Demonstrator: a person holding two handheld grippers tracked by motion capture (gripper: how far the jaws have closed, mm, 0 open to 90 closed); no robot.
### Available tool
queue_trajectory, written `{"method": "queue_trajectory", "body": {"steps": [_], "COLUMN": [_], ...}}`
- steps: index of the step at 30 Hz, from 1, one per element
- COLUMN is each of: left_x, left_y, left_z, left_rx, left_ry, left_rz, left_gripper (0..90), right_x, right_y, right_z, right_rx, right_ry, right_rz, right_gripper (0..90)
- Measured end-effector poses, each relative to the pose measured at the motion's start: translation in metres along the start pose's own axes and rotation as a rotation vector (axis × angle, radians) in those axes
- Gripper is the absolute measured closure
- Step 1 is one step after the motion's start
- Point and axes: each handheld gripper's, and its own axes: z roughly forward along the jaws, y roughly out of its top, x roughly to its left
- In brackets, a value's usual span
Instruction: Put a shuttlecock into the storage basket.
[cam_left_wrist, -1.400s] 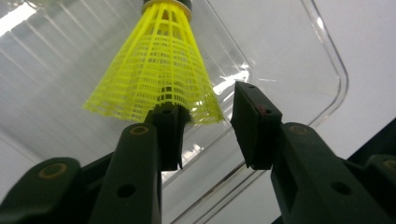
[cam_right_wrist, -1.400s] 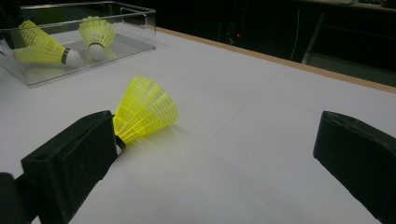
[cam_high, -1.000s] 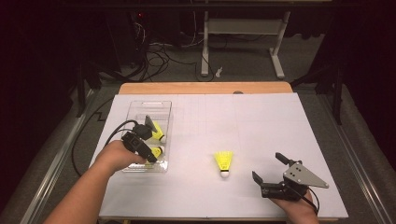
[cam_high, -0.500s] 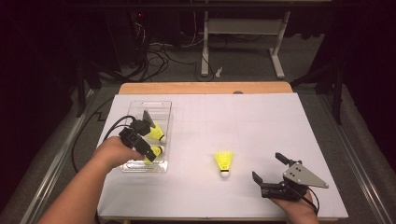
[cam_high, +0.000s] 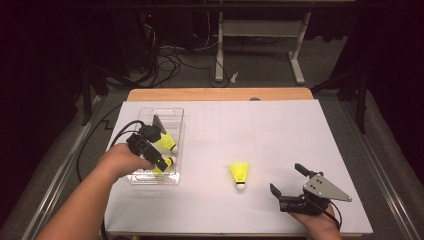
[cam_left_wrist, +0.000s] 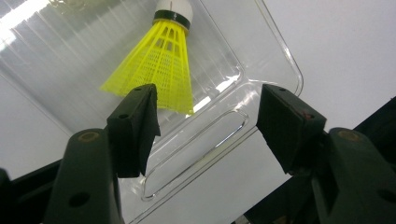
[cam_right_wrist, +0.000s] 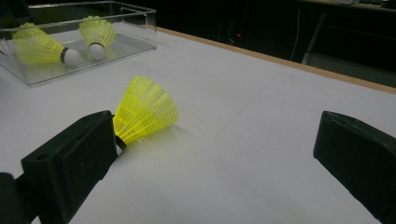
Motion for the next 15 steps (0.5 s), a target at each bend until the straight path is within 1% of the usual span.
{"method": "queue_trajectory", "body": {"steps": [8, 15], "left_x": [-0.0007, -0.0004], "left_y": [-0.0018, -0.0016], "left_z": [-0.0039, -0.0065], "left_rx": [0.003, 0.005], "left_ry": [0.002, 0.009], "left_rz": [0.000, 0.001], "left_gripper": [33.2, 22.6], "right_x": [0.0004, 0.0003], "right_y": [0.0005, 0.0006], "right_z": [-0.0003, -0.0005], "right_rx": [-0.003, -0.003], "right_ry": [-0.002, -0.002], "right_rz": [-0.002, -0.002], "right_gripper": [0.2, 0.3]}}
